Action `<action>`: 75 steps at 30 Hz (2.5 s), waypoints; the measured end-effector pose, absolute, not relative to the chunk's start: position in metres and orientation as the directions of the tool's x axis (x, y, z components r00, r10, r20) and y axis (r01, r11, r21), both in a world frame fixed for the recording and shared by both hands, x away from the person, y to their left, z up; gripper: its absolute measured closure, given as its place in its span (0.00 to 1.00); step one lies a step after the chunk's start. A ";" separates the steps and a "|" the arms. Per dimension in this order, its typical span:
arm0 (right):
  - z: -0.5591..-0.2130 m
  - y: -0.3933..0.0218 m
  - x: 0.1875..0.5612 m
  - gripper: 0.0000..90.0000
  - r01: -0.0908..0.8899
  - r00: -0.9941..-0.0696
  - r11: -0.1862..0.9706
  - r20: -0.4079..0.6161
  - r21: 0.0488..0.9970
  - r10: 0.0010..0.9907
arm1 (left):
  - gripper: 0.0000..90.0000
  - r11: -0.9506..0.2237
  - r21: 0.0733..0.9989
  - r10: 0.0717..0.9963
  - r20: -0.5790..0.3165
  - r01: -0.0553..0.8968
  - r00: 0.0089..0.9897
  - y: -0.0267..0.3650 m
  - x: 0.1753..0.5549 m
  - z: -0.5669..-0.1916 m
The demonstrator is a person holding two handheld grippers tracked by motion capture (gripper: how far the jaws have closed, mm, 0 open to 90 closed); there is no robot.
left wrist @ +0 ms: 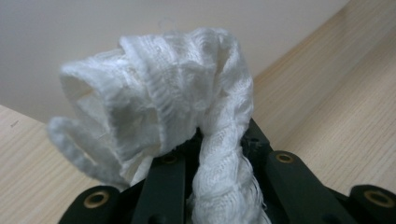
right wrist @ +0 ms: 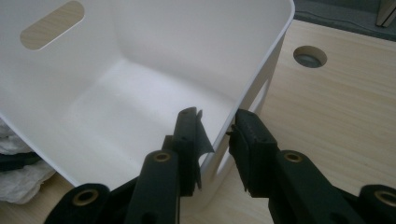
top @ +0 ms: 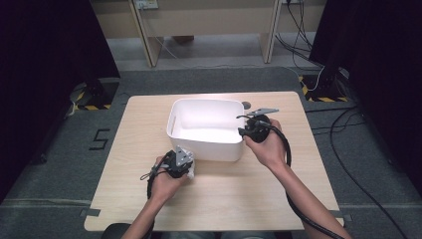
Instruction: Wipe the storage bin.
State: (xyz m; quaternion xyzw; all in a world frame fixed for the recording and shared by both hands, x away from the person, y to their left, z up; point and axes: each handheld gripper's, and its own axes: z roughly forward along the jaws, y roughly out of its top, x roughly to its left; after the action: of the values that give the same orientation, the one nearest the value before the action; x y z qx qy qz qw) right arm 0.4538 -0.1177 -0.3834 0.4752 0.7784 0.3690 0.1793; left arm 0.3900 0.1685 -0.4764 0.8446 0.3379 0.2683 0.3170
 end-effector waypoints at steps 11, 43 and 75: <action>-0.384 -0.117 0.454 0.79 0.606 -0.486 0.277 0.071 0.745 0.871 | 0.83 -0.556 0.736 0.747 0.238 0.386 0.621 0.168 0.387 -0.462; -0.384 -0.116 0.454 0.79 0.602 -0.486 0.279 0.067 0.748 0.871 | 0.83 -0.551 0.771 0.745 0.281 0.320 0.605 0.161 0.381 -0.433; -0.384 -0.116 0.454 0.79 0.602 -0.485 0.278 0.067 0.748 0.872 | 0.83 -0.581 0.755 0.720 0.301 0.305 0.625 0.153 0.383 -0.445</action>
State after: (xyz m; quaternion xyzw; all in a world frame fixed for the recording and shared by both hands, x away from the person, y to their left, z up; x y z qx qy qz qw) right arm 0.4536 -0.1160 -0.3839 0.4735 0.7783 0.3700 0.1822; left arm 0.3831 0.1525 -0.4448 0.8350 0.3069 0.3053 0.3398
